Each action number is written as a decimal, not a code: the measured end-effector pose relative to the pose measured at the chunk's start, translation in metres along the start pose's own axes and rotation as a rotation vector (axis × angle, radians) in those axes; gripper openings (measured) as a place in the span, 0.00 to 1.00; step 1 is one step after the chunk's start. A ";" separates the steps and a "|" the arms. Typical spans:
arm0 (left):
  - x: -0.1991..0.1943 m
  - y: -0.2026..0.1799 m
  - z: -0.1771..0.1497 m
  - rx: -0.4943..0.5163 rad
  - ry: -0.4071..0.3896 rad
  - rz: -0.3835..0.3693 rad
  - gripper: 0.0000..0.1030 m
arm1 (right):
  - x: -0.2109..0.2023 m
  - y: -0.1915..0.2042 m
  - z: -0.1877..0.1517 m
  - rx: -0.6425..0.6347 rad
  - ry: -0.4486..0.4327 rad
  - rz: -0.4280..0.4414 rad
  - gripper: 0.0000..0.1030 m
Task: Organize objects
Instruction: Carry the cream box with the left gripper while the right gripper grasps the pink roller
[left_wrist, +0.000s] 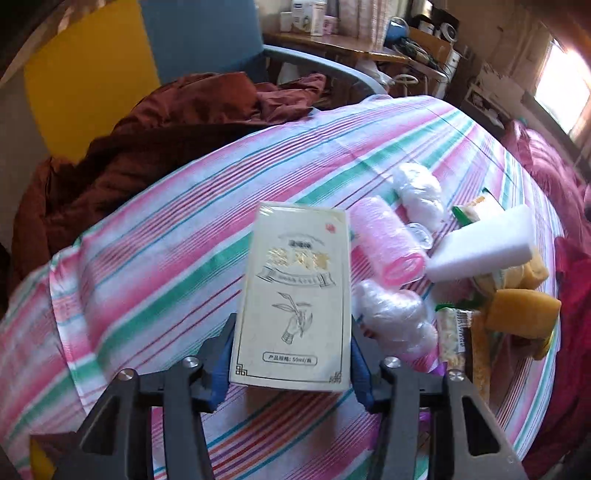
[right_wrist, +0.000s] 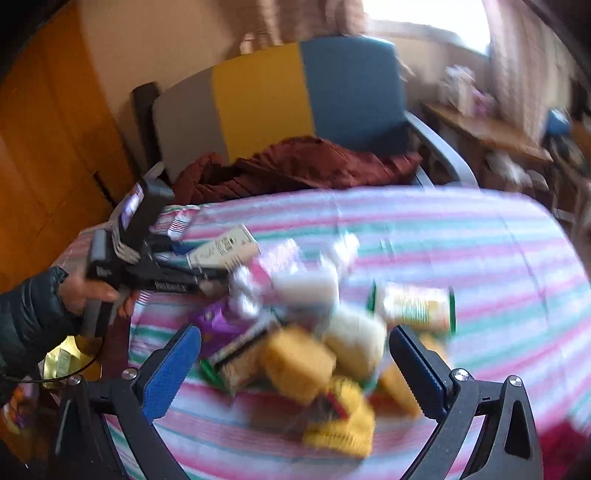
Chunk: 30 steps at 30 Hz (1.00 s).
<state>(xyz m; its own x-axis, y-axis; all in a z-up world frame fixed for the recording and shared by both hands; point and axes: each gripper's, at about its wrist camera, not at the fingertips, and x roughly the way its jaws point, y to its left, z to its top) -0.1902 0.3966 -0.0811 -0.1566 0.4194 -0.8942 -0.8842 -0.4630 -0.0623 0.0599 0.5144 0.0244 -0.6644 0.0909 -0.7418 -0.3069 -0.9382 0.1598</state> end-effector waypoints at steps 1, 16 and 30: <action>-0.003 0.004 -0.003 -0.026 -0.012 -0.005 0.51 | 0.003 0.001 0.008 -0.026 0.003 0.007 1.00; -0.033 0.046 -0.035 -0.223 -0.060 -0.021 0.51 | 0.177 0.041 0.082 -0.483 0.509 0.099 0.84; -0.035 0.043 -0.038 -0.264 -0.105 -0.040 0.50 | 0.203 0.028 0.082 -0.421 0.552 0.164 0.71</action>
<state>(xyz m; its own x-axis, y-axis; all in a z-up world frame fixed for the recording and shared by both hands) -0.2059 0.3322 -0.0698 -0.1807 0.5137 -0.8387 -0.7472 -0.6262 -0.2225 -0.1393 0.5345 -0.0679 -0.2033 -0.1398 -0.9691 0.1307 -0.9848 0.1147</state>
